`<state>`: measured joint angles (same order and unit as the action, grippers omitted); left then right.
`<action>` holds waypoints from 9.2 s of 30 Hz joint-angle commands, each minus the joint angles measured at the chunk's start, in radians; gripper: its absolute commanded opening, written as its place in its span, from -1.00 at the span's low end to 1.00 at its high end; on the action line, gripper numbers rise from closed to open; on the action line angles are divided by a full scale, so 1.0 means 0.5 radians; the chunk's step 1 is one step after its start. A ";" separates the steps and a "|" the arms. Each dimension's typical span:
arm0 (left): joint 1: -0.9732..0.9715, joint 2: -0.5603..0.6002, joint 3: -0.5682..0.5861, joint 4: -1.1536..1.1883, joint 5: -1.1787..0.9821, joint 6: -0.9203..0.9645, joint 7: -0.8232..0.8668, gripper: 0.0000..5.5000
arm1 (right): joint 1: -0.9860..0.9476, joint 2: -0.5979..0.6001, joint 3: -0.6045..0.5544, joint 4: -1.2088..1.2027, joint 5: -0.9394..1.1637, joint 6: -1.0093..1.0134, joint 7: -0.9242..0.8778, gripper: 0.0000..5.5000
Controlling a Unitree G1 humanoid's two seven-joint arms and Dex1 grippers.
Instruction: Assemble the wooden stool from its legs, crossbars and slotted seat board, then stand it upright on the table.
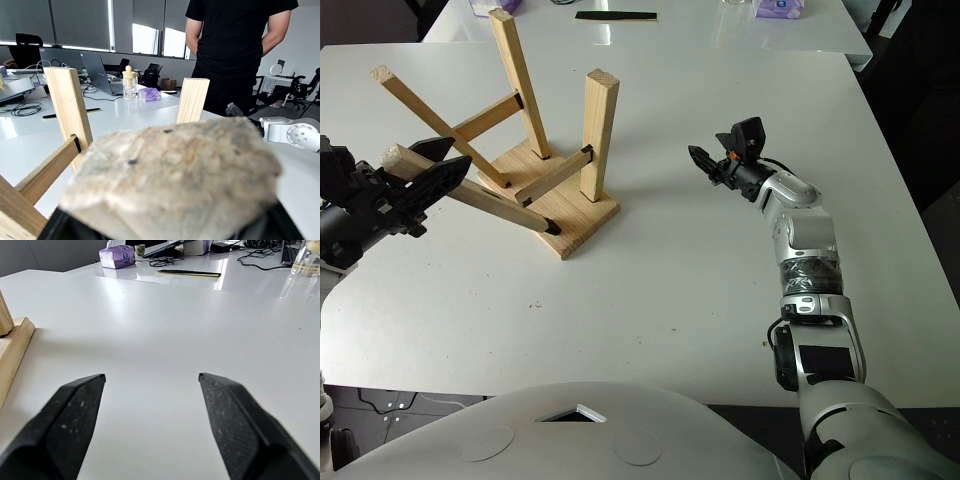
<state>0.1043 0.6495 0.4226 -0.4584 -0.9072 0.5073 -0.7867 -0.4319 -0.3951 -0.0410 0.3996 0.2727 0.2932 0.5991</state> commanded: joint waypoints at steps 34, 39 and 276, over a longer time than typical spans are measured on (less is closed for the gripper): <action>-0.859 0.617 -0.544 0.366 0.463 0.131 -0.548 -0.26 | 0.440 0.262 0.073 -0.646 -0.056 0.061 -0.211 0.25; -0.882 0.631 -0.579 0.509 0.551 0.127 -0.604 -0.26 | 0.475 0.300 0.086 -0.683 -0.068 0.076 -0.263 0.25; -1.433 0.373 -1.626 0.525 1.047 0.499 -0.666 -0.26 | -0.206 0.560 0.240 -2.299 -0.150 0.980 -1.216 -1.00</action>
<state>-0.6878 0.8193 -0.2739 -0.2366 -0.4591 0.7364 -1.0801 -0.4024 -0.1618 0.3182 -0.6964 0.0775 0.7470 -0.0153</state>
